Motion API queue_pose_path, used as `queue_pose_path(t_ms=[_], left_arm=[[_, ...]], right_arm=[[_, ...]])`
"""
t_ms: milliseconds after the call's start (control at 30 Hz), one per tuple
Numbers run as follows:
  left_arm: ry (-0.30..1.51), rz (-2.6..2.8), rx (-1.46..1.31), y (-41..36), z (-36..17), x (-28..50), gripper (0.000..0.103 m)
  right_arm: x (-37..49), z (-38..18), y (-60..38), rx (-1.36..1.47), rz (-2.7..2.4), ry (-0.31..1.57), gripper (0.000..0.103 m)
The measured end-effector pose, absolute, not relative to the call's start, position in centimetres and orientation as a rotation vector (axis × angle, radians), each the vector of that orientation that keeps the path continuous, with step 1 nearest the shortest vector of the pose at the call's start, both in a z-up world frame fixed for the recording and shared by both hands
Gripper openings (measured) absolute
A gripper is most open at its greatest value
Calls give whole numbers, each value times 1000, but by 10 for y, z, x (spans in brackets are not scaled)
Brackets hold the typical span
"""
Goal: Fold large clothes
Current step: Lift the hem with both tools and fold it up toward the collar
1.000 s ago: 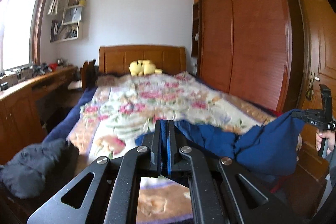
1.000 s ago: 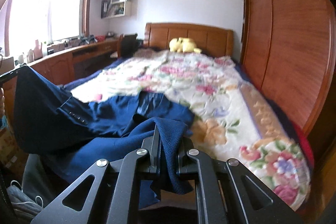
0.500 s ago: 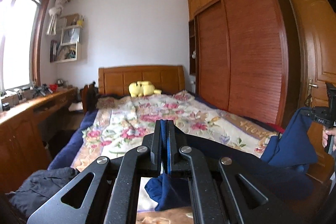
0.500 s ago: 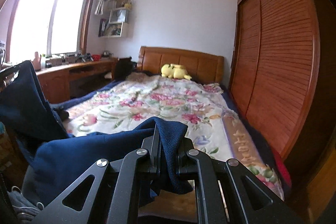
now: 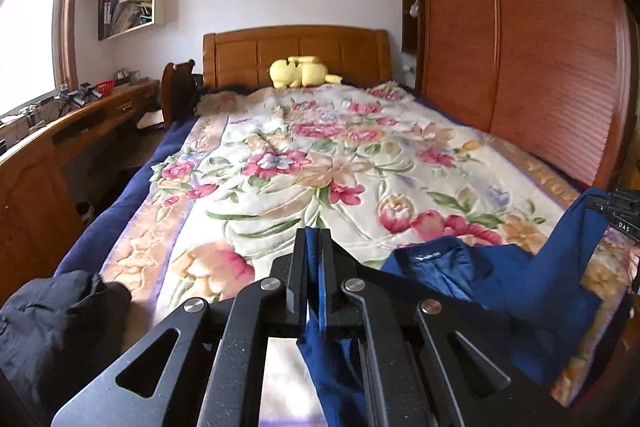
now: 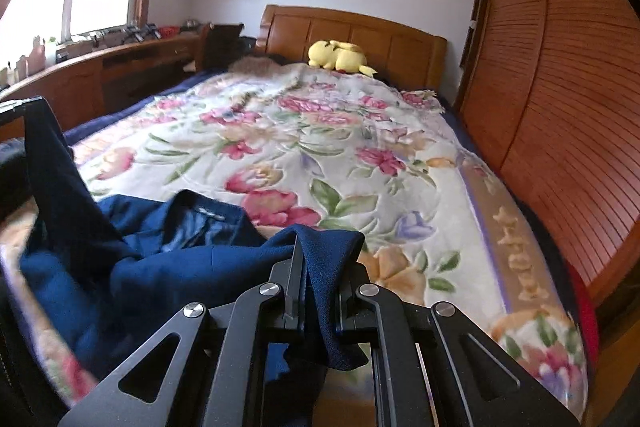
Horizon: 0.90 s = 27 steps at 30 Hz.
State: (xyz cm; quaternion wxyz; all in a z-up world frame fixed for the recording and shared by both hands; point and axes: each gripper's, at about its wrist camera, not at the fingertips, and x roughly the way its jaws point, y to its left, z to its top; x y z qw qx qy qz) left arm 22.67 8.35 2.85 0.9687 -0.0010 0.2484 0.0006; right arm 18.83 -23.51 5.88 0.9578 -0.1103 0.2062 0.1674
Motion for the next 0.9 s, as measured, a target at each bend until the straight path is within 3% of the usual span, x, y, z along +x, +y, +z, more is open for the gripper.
queue_pose_path(t_ms=[200, 400, 500, 600, 667, 767, 900], left_arm=[[499, 15, 15, 78, 34, 276, 4], [579, -26, 3, 71, 11, 306, 4], [609, -26, 33, 65, -3, 305, 4], [652, -64, 38, 61, -11, 300, 10], [670, -103, 29, 60, -12, 296, 21], [658, -131, 24, 54, -9, 279, 27], [649, -187, -2, 43, -9, 255, 29]], right_arm=[[245, 60, -221, -182, 299, 424, 9], [276, 12, -199, -187, 294, 560, 10], [270, 0, -188, -242, 274, 575, 15], [263, -3, -181, -254, 276, 585, 24], [258, 2, -179, -262, 269, 583, 42], [253, 7, -178, -271, 278, 562, 61], [236, 7, -170, -266, 334, 551, 70]])
